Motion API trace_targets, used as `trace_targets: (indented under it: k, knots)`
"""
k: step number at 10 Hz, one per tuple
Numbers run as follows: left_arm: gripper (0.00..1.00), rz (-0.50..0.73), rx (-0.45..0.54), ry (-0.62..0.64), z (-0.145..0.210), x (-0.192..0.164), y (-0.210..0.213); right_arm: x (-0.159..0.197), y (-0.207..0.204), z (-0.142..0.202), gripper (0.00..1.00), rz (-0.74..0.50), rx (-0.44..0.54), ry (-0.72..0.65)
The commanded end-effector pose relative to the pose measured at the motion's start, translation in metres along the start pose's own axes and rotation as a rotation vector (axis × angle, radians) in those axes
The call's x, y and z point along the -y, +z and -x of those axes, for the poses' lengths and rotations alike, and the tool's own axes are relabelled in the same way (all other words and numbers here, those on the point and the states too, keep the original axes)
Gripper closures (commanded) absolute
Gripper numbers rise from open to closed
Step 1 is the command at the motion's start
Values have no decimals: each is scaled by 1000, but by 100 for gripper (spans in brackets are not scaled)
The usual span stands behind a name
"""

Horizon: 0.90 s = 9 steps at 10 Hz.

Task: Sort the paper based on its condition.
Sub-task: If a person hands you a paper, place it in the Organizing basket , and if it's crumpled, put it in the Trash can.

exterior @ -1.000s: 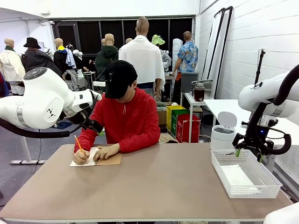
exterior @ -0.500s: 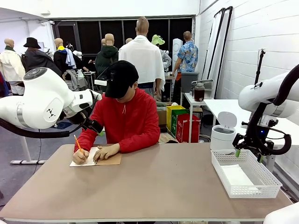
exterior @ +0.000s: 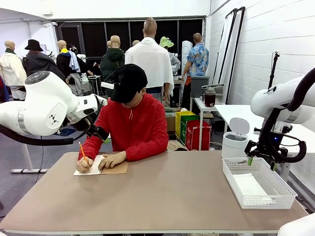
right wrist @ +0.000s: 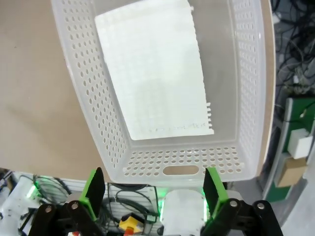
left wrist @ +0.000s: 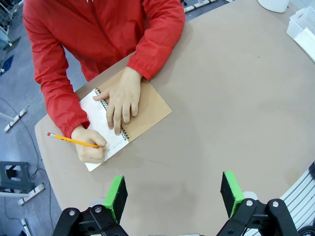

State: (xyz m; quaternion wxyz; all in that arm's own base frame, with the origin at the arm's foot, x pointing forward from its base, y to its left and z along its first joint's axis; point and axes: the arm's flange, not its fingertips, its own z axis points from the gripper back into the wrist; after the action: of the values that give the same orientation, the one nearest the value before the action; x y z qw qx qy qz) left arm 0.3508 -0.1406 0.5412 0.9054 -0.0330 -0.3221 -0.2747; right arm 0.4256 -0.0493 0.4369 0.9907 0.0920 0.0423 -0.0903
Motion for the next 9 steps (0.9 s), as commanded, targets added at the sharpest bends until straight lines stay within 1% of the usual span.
trace_targets:
  k: [1, 3, 5, 6, 7, 9]
  knots:
    - [0, -1, 5, 1, 0, 0, 0, -29, 16, 3, 0, -6, 78, 122]
    - [0, -1, 5, 1, 0, 0, 0, -75, 35, 14, 0, 15, 164, 256]
    - [0, -1, 5, 1, 0, 0, 0, -112, 50, 26, 0, 7, 222, 398]
    - [0, -1, 5, 1, 0, 0, 0, -125, 53, 34, 0, -1, 259, 481]
    - [0, -1, 5, 1, 0, 0, 0, -139, 56, 50, 0, -7, 300, 559]
    - [0, -1, 5, 1, 0, 0, 0, -151, 62, 69, 0, -18, 366, 630]
